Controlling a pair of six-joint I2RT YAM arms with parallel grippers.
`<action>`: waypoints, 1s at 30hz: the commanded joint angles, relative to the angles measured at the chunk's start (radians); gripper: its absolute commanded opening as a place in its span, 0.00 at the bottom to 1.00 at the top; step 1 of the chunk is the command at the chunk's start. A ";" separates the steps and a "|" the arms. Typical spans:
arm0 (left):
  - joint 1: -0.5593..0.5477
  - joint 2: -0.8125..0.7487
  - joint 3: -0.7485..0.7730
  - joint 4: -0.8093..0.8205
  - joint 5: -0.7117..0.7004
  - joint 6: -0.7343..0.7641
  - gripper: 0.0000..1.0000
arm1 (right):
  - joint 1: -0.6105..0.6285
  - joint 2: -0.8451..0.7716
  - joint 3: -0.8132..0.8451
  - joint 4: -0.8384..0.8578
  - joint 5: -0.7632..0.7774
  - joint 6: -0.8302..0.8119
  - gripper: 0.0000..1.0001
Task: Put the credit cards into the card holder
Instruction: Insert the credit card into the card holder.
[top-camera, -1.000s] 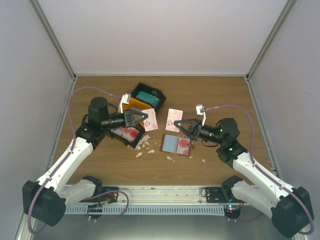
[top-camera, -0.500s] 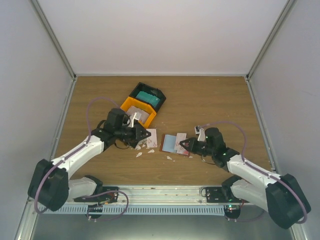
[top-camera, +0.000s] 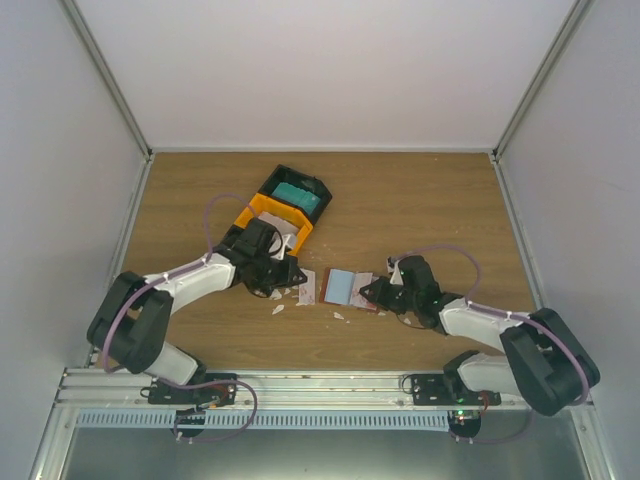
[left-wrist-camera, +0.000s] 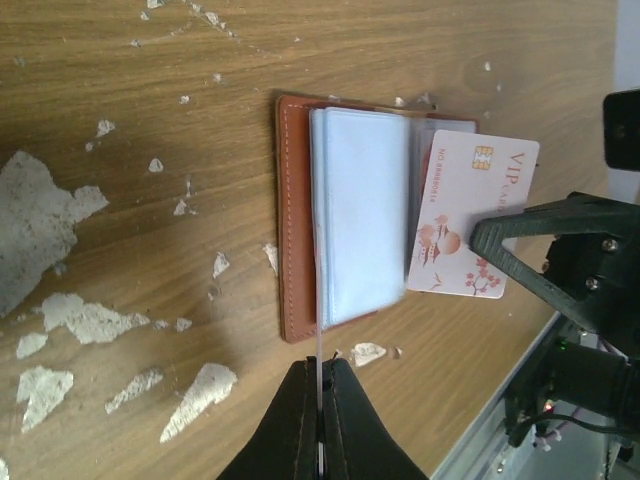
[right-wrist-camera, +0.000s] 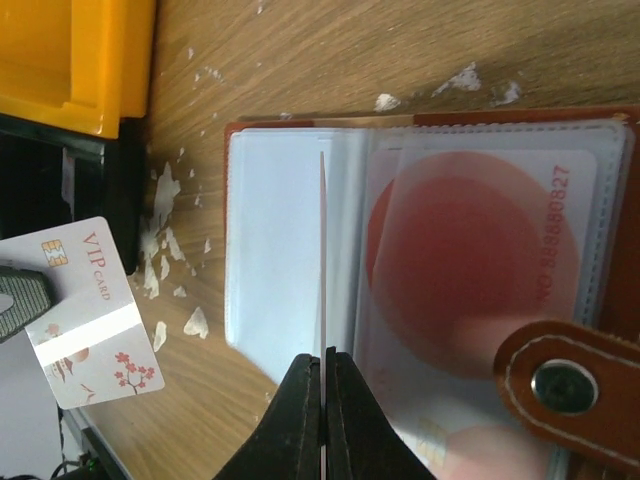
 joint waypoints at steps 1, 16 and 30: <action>-0.028 0.065 0.073 -0.012 -0.052 0.045 0.00 | -0.006 0.045 -0.006 0.085 0.035 0.013 0.01; -0.040 0.166 0.104 -0.046 -0.106 0.084 0.00 | -0.010 0.192 -0.012 0.197 -0.084 0.086 0.01; -0.044 0.198 0.081 -0.057 -0.074 0.109 0.00 | -0.017 0.321 -0.010 0.311 -0.167 0.163 0.01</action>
